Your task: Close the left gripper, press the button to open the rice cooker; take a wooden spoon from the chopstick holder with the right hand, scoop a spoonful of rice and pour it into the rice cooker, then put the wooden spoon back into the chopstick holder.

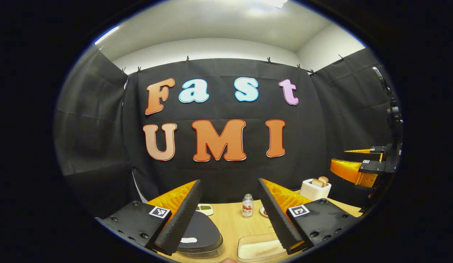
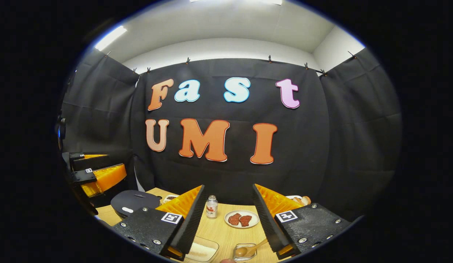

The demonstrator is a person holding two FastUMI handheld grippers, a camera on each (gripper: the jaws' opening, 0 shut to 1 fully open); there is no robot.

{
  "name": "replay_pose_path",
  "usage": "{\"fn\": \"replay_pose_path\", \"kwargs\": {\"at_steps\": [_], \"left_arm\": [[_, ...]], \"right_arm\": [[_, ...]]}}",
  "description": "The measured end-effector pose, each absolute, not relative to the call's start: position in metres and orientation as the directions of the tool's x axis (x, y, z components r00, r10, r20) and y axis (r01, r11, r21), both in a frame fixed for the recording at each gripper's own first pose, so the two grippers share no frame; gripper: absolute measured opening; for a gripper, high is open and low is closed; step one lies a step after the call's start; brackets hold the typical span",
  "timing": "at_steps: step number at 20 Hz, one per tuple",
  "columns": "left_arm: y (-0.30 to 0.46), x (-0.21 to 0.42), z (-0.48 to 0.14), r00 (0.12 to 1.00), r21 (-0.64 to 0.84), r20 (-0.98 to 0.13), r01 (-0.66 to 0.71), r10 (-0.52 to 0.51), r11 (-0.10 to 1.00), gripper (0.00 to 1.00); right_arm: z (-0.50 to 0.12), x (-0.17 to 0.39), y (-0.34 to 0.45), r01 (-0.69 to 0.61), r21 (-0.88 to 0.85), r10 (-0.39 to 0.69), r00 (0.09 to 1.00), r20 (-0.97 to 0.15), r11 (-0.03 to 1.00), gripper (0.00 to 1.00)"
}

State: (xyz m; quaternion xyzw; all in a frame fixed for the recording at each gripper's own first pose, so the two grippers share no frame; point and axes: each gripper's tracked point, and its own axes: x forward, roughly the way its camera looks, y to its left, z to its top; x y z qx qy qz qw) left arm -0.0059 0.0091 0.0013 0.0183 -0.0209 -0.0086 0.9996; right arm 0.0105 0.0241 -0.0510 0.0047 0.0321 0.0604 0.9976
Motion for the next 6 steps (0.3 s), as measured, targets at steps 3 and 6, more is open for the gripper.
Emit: {"fn": "replay_pose_path", "kwargs": {"at_steps": [3, 6], "left_arm": [[0.01, -0.007, 0.0034, 0.999, 0.042, 0.044, 0.019, -0.021, 0.999, 0.96], [0.0122, -0.0075, 0.0072, 0.998, 0.048, 0.055, 0.018, -0.02, 0.999, 0.96]], "right_arm": [[-0.0502, 0.0116, 0.0262, -0.121, 0.016, 0.122, 0.99, -0.065, 0.993, 0.78], [-0.0474, 0.013, 0.0288, -0.124, 0.018, 0.124, 0.99, -0.059, 0.992, 0.78]]}}
